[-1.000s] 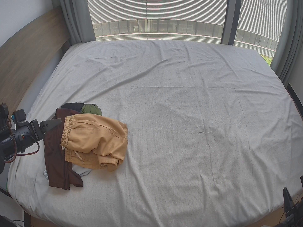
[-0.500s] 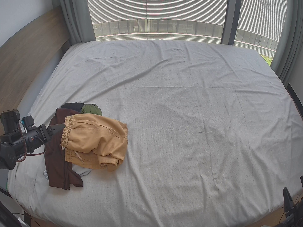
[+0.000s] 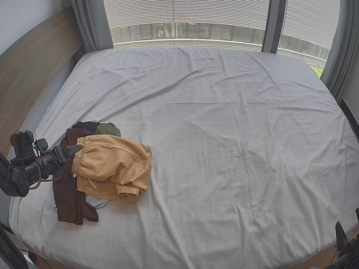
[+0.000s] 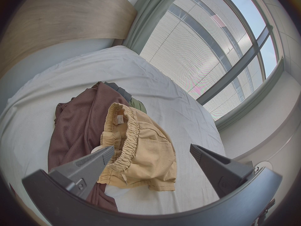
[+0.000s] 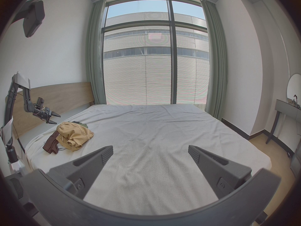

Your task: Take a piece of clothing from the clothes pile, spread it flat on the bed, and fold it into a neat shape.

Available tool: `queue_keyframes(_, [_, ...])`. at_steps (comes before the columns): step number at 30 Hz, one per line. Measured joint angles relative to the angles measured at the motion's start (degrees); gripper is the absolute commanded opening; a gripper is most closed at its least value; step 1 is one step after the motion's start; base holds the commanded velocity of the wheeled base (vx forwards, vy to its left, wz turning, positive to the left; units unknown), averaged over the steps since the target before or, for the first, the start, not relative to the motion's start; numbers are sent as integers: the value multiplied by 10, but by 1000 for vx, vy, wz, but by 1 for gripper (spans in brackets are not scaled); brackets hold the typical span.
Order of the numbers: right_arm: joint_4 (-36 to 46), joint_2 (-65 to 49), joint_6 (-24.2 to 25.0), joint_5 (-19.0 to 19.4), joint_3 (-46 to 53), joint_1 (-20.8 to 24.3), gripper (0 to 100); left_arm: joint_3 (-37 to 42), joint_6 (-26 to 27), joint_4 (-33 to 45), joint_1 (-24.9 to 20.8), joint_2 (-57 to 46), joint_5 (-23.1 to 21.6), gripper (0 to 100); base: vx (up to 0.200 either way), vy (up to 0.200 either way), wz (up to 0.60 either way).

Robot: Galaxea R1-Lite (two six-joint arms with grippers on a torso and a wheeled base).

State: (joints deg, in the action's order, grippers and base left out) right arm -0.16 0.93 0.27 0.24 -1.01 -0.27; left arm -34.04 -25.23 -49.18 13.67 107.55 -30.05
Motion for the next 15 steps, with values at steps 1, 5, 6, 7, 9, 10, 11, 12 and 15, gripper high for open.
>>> queue_keyframes(1, [0, 0, 0, 0, 0, 0, 100, -3, 0, -5, -2, 8, 1, 100, 0, 0, 0])
queue_keyframes(5, [0, 0, 0, 0, 0, 0, 100, -21, -1, -17, -5, 35, 2, 100, 0, 0, 0])
queue_keyframes(6, [0, 0, -1, 0, 0, 0, 100, -26, -2, -18, -5, 41, 2, 100, 0, 0, 0])
queue_keyframes(7, [0, 0, -1, 0, 0, 0, 100, -32, -4, -19, -6, 46, 2, 100, 0, 0, 0])
queue_keyframes(9, [0, 0, -1, 0, 0, 0, 100, -46, -10, -20, -7, 58, 2, 100, 0, 0, 0])
queue_keyframes(10, [0, 0, -1, 0, 0, 0, 100, -52, -15, -20, -7, 63, 2, 100, 0, 0, 0])
queue_keyframes(11, [0, 0, -1, 0, 0, 0, 100, -58, -19, -20, -8, 68, 2, 100, 0, 0, 0])
queue_keyframes(12, [0, 0, -1, 0, 0, 0, 100, -63, -25, -20, -10, 71, 2, 100, 0, 0, 0])
queue_keyframes(15, [0, 0, 0, 0, 0, 0, 100, -79, -39, -20, -18, 81, 1, 100, 0, 0, 0])
